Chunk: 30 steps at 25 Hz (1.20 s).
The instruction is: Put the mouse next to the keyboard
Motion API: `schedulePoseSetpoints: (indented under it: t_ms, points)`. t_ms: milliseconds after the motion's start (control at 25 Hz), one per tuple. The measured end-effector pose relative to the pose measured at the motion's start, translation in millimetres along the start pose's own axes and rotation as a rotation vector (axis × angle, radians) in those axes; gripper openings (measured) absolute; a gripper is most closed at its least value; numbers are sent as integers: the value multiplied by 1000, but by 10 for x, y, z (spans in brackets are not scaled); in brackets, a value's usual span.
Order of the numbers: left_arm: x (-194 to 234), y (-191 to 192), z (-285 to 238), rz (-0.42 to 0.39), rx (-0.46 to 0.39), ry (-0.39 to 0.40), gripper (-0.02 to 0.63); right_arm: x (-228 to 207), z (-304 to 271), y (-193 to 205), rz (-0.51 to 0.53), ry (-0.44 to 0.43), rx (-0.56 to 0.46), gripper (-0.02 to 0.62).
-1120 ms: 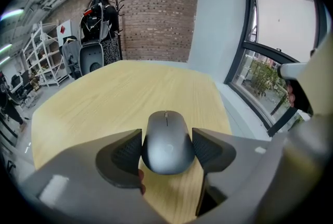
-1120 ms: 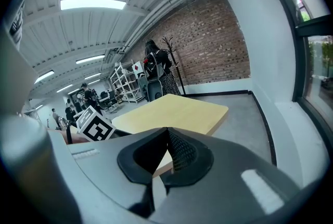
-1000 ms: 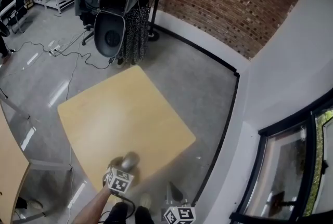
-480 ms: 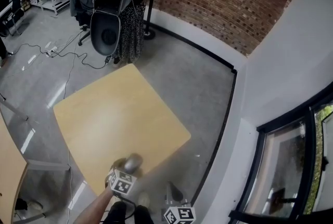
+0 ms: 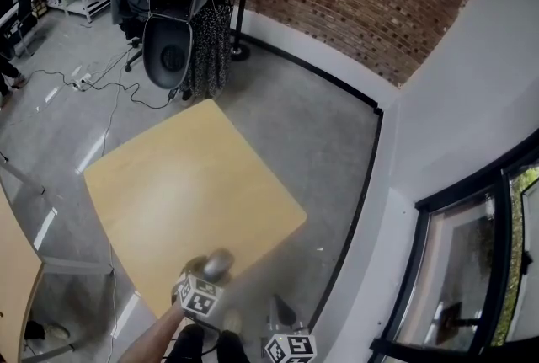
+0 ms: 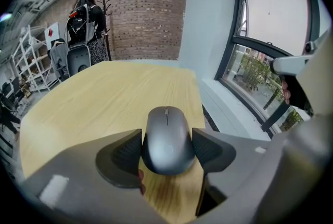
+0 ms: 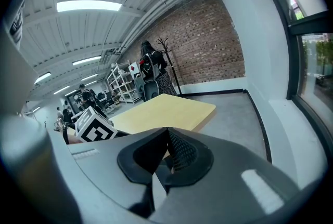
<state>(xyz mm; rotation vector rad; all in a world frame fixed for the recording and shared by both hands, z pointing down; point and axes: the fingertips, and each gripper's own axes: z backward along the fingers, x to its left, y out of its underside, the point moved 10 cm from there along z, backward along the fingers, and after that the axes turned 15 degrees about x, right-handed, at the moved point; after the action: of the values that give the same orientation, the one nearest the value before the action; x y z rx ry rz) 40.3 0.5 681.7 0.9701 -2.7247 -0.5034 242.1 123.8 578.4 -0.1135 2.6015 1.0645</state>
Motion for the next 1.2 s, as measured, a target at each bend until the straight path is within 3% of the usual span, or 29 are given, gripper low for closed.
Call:
schedulePoseSetpoints:
  t_ms: [800,1200]
  points:
    - [-94,18,-41,-28,11,-33,307,-120,70,37,-11,0,5,14]
    - [-122,-13,76,-42,-8,-8,336,-93,62,2,-9,-11,9,14]
